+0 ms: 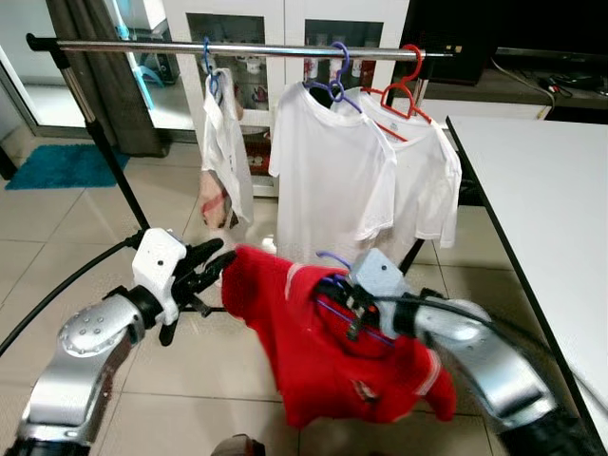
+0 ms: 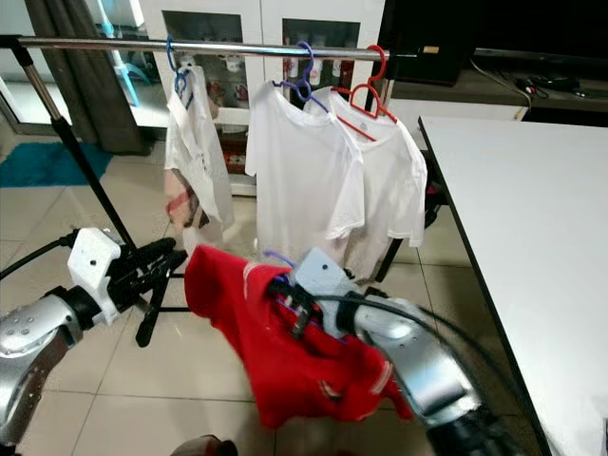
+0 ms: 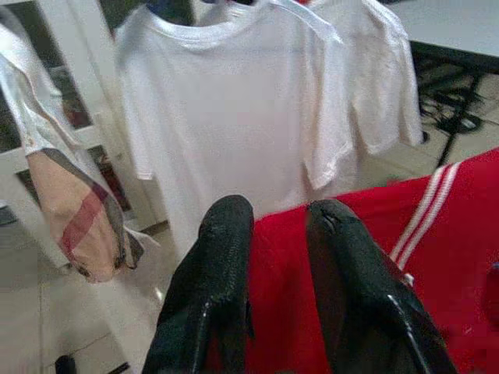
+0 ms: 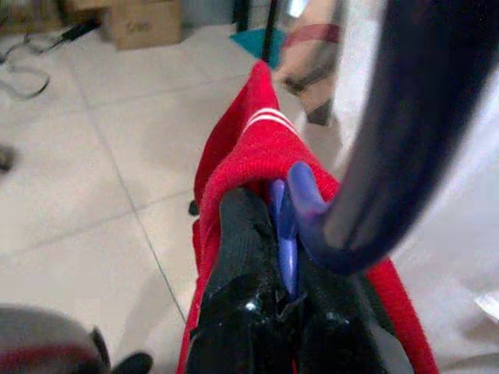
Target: Hang hanger
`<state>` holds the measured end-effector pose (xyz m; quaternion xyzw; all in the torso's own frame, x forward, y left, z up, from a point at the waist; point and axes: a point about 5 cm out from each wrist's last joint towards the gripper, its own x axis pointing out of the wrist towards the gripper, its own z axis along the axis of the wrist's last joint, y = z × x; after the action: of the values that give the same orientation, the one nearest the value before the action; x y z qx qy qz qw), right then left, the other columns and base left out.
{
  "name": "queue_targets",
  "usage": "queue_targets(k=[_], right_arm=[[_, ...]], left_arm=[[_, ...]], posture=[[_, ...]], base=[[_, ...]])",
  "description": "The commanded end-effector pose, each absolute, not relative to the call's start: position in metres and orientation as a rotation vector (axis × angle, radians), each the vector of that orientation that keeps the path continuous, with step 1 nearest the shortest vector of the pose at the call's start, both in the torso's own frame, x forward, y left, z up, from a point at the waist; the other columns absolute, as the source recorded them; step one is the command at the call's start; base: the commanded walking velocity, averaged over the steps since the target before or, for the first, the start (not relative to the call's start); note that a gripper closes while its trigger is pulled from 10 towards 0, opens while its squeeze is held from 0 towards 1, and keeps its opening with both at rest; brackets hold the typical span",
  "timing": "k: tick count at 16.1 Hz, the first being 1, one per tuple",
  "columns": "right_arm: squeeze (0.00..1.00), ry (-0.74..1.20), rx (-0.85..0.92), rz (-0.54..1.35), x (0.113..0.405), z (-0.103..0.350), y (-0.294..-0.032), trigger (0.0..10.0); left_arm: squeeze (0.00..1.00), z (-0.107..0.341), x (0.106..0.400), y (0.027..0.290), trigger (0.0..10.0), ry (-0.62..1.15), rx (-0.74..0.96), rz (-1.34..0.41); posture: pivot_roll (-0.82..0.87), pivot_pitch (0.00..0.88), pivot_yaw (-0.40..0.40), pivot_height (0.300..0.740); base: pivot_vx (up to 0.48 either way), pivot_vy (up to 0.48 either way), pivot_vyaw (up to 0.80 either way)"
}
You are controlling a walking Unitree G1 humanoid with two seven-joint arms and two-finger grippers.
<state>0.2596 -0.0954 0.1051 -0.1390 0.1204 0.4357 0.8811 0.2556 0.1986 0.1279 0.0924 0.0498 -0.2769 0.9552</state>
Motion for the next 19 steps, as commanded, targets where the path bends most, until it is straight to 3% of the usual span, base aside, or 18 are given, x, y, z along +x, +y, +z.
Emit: queue_targets(k=[1, 6, 11, 14, 15, 19], right_arm=[[0.0, 0.241, -0.283, 0.866, 0.267, 0.106, -0.096, 10.0], [0.0, 0.121, -0.184, 0.957, 0.279, 0.136, -0.08, 10.0], [0.0, 0.045, -0.235, 1.071, 0.298, 0.17, -0.076, 10.0], [0.0, 0.095, -0.22, 0.968, 0.302, 0.157, -0.087, 10.0], [0.0, 0.153, -0.124, 0.859, 0.289, 0.137, -0.096, 10.0], [0.0, 0.278, -0.048, 0.591, 0.251, 0.09, -0.111, 10.0]], left_arm=[[0.0, 0.126, 0.252, 0.19, 10.0, 0.112, 0.188, -0.572], [0.0, 0.125, 0.247, 0.188, 10.0, 0.118, 0.2, -0.647], [0.0, 0.12, 0.238, 0.183, 10.0, 0.161, 0.223, -0.728], [0.0, 0.117, 0.24, 0.188, 10.0, 0.164, 0.248, -0.634], [0.0, 0.113, 0.242, 0.192, 10.0, 0.18, 0.236, -0.536], [0.0, 0.105, 0.241, 0.191, 10.0, 0.159, 0.141, -0.399]], posture=[[0.0, 0.043, -0.012, 0.74], [-0.01, 0.028, -0.008, 0.74], [-0.01, 0.014, -0.022, 0.74], [0.01, 0.005, -0.041, 0.74], [0.02, 0.002, -0.038, 0.74], [0.0, 0.0, 0.019, 0.74]], base=[[0.0, 0.0, 0.0], [0.0, 0.0, 0.0], [0.0, 0.0, 0.0], [0.0, 0.0, 0.0], [0.0, 0.0, 0.0], [0.0, 0.0, 0.4]])
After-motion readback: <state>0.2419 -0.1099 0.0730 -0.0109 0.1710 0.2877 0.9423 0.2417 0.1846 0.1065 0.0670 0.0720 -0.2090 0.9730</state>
